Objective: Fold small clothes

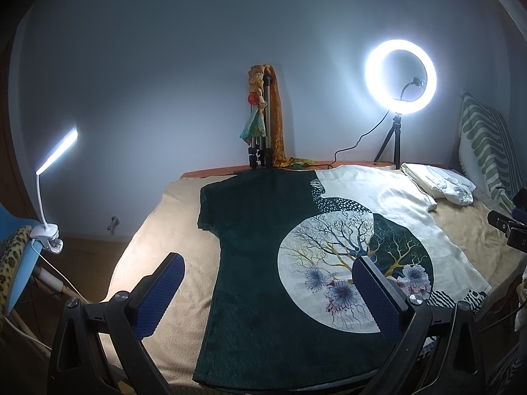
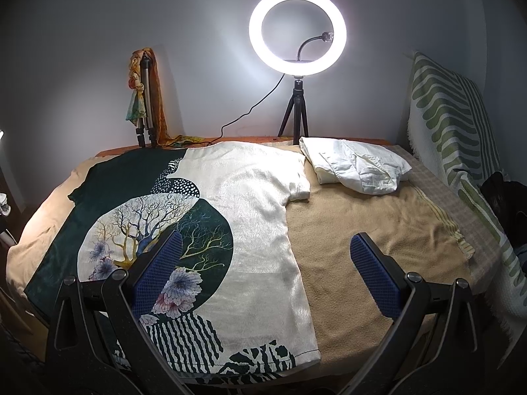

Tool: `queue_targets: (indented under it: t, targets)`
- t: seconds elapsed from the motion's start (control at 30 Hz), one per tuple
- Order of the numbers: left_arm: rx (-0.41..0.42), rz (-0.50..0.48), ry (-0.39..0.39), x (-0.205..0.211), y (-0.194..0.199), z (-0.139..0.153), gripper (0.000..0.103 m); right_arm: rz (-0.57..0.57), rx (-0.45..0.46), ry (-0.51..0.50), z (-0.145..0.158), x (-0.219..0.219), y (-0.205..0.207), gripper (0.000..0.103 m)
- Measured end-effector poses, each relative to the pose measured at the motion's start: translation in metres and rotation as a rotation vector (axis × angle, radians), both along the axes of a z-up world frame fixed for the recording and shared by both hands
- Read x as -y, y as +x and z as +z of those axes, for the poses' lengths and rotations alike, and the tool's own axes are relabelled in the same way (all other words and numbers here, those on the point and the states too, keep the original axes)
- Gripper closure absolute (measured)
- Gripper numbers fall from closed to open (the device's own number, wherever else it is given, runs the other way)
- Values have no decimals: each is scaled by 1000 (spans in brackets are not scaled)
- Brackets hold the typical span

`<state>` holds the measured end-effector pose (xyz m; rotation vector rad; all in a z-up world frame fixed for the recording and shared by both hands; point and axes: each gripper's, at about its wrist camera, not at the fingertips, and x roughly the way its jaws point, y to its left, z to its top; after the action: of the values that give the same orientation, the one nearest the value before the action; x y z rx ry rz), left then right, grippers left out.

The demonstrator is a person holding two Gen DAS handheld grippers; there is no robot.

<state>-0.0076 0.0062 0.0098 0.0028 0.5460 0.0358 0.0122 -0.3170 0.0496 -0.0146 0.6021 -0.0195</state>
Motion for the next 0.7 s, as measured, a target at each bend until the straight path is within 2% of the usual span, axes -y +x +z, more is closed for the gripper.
queue_targets:
  t: [0.7]
  targets:
    - [0, 4, -1, -1, 1, 0, 0, 1, 2, 0, 0, -1, -1, 0]
